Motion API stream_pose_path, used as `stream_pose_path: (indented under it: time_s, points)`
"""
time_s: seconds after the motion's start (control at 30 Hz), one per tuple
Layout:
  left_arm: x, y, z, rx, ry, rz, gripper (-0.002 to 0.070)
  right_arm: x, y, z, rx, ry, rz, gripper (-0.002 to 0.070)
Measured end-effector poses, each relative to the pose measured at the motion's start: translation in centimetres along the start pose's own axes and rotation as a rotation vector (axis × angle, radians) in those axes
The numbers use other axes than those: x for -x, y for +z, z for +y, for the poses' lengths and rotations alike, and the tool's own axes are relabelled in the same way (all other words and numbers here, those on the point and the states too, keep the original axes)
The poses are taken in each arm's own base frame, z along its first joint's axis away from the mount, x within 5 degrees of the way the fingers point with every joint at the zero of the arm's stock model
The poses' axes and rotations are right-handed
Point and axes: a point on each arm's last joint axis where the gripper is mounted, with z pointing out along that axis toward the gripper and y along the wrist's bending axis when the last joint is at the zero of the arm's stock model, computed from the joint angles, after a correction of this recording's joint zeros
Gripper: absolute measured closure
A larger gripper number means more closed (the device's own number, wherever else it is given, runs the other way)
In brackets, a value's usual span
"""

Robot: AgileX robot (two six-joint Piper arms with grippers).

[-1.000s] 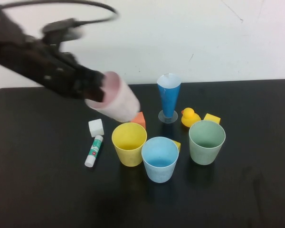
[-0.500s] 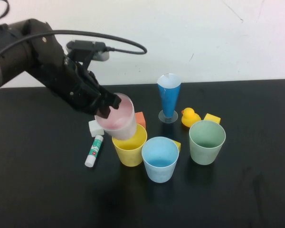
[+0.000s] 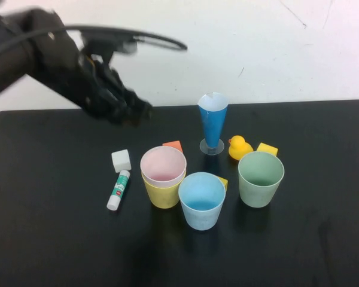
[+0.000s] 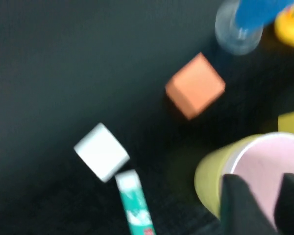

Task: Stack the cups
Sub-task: Place the pink cup on the yellow cup, then pick up the green cup

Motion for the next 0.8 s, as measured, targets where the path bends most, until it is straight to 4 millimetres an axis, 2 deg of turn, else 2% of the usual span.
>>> stream_pose_path:
  time_s: [0.03,0.07,0.13,0.3,0.37,0.43,0.6,0.8]
  points:
    - [0.3,-0.7,-0.1,0.009,0.019,-0.022,0.0553,0.2,-0.1,0.3,0.036,-0.027,0.000,0.0679]
    - [0.7,-2.4,-0.2,0.035,0.055,-0.073,0.0601,0.4,-0.1,0.5,0.074,-0.050,0.002,0.0679]
    - [1.0,-4.7,-0.4,0.078,0.100,-0.138,0.0641,0.9,-0.1,0.9,0.145,-0.082,0.000,0.0679]
    - [0.8,-12.3,-0.9,0.248,0.233,-0.326,0.0670,2.4,0.4,1.1,0.274,-0.120,0.018,0.0679]
    - [-0.1,-15.1,-1.2,0.293,0.244,-0.407,0.0672,3.1,0.9,0.9,0.323,-0.121,0.042,0.0679]
    - [-1.5,-17.1,-1.7,0.314,0.252,-0.468,0.0673,3.9,1.5,0.6,0.370,-0.110,0.063,0.0679]
    - [-6.6,-20.2,-2.5,0.352,0.278,-0.618,0.0673,5.7,3.9,0.1,0.472,-0.151,0.091,0.0679]
    - [-13.7,-19.4,-2.4,0.410,0.336,-0.610,0.0673,6.9,8.2,0.6,0.633,-0.221,0.163,0.0679]
